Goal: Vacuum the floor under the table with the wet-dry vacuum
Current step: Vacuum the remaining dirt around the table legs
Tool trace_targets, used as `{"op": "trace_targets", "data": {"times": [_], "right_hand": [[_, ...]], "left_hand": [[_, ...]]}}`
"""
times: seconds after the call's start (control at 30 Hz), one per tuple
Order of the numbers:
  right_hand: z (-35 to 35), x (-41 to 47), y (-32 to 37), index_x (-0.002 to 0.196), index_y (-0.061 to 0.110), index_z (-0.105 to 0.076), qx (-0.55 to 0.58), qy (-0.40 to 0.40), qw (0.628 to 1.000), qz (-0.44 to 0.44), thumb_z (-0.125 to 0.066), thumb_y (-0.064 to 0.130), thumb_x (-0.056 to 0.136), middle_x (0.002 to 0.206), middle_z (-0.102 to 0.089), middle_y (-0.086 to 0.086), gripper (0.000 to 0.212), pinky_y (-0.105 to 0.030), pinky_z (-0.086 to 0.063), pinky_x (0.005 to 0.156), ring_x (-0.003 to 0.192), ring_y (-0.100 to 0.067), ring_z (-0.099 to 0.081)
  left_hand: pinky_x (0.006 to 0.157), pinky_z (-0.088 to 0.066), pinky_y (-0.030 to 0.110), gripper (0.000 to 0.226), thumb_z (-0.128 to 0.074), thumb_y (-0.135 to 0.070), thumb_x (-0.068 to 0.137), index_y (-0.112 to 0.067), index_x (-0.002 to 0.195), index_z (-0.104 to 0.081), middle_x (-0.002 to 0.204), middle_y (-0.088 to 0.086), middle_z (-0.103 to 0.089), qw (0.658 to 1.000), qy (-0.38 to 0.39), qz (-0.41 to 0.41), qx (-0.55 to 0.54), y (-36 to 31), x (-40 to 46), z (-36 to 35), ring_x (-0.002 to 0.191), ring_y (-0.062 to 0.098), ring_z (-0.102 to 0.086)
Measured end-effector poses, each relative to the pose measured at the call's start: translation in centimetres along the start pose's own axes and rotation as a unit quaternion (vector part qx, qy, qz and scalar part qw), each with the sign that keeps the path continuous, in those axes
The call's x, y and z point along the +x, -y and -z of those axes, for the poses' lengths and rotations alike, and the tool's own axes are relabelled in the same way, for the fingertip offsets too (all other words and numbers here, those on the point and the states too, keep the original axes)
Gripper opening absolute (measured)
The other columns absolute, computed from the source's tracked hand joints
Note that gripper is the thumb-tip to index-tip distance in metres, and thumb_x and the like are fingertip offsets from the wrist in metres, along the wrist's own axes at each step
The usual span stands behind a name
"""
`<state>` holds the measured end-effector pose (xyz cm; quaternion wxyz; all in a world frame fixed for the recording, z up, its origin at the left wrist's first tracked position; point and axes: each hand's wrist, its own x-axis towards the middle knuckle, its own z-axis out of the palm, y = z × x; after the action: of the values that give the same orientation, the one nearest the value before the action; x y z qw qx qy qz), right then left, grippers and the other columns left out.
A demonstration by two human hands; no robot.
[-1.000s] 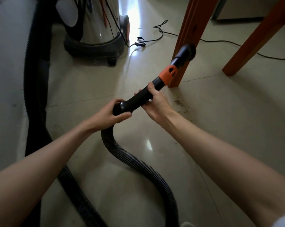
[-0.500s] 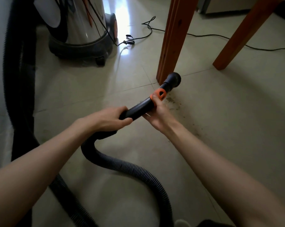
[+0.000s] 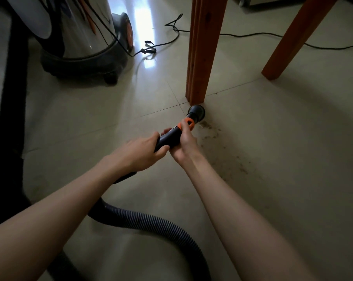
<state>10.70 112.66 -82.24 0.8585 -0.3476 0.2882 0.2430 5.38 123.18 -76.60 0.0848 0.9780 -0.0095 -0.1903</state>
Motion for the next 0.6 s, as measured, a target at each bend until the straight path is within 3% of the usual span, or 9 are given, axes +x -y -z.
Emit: {"op": "trace_targets", "data": {"times": [0.1,0.3,0.47,0.6], "right_hand": [[-0.5,0.6,-0.1,0.094,0.004,-0.043,0.006,-0.01,1.0,0.007,-0.047,0.031,0.099,0.076,-0.052,-0.013,0.028,-0.034,-0.052,0.068,0.065,-0.022,-0.057],[-1.3,1.6,0.3,0.091,0.007,-0.044,0.032,-0.024,0.999,-0.018,-0.054,0.026,0.096,0.07,-0.054,-0.009,0.022,-0.03,-0.053,0.064,0.055,-0.017,-0.057],[-1.5,2.7,0.6,0.11,0.004,-0.044,-0.017,-0.048,0.999,-0.014,-0.052,0.028,0.097,0.07,-0.055,-0.008,0.028,-0.029,-0.052,0.063,0.058,-0.017,-0.057],[-1.8,2.9,0.7,0.11,0.004,-0.043,-0.041,-0.049,0.998,-0.01,-0.05,0.026,0.098,0.072,-0.055,-0.008,0.026,-0.028,-0.052,0.065,0.06,-0.017,-0.057]], "left_hand": [[0.049,-0.033,0.026,0.037,-0.031,-0.051,0.097,-0.021,0.114,-0.044,0.089,0.001,-0.057,1.0,-0.007,0.012,0.011,-0.1,0.7,0.0,0.059,0.014,-0.051],[0.048,-0.043,0.024,0.033,-0.03,-0.054,0.096,-0.024,0.098,-0.044,0.073,0.0,-0.058,0.999,0.016,0.025,-0.028,0.1,2.3,0.7,0.053,0.013,-0.063],[0.052,-0.047,0.025,0.038,-0.028,-0.054,0.095,-0.021,0.097,-0.047,0.073,0.001,-0.061,0.999,0.004,0.039,-0.028,0.0,3.4,0.1,0.053,0.014,-0.064],[0.053,-0.05,0.028,0.04,-0.028,-0.055,0.094,-0.021,0.096,-0.049,0.073,0.003,-0.062,0.997,-0.003,0.052,-0.053,0.3,3.8,-0.3,0.054,0.017,-0.064]]}}
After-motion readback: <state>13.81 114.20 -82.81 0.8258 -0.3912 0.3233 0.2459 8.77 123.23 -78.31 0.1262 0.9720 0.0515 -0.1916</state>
